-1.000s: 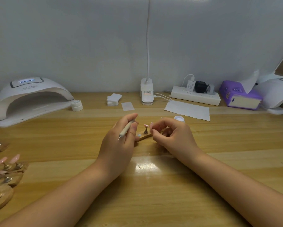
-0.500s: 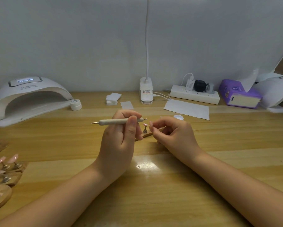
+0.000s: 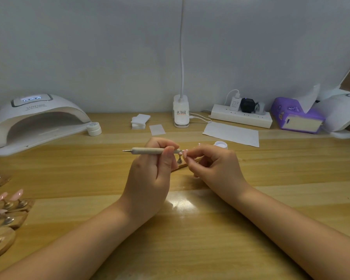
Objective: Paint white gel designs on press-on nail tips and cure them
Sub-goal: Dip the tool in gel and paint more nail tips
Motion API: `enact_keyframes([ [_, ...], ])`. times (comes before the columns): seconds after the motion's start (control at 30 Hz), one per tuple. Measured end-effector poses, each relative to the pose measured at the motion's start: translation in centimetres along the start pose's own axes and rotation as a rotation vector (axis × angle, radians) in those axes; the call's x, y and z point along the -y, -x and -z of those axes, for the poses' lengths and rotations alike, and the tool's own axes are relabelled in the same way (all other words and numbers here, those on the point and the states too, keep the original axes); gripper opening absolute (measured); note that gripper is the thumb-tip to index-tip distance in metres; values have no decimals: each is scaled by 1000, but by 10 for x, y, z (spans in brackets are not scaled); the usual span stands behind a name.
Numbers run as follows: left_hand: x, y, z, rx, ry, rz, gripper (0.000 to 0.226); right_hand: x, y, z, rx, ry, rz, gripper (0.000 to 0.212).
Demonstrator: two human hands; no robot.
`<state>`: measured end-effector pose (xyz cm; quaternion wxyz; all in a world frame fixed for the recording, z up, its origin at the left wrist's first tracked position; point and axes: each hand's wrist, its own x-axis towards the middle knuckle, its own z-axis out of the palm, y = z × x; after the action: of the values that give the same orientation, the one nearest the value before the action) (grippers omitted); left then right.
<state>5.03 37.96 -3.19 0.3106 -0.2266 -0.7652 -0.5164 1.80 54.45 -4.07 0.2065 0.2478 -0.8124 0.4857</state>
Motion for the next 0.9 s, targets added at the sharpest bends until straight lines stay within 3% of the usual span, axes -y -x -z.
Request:
enact_keyframes([
  [0.9,2,1,1,40,-18,24,15,3,1,-1,-36,-4,28,9],
])
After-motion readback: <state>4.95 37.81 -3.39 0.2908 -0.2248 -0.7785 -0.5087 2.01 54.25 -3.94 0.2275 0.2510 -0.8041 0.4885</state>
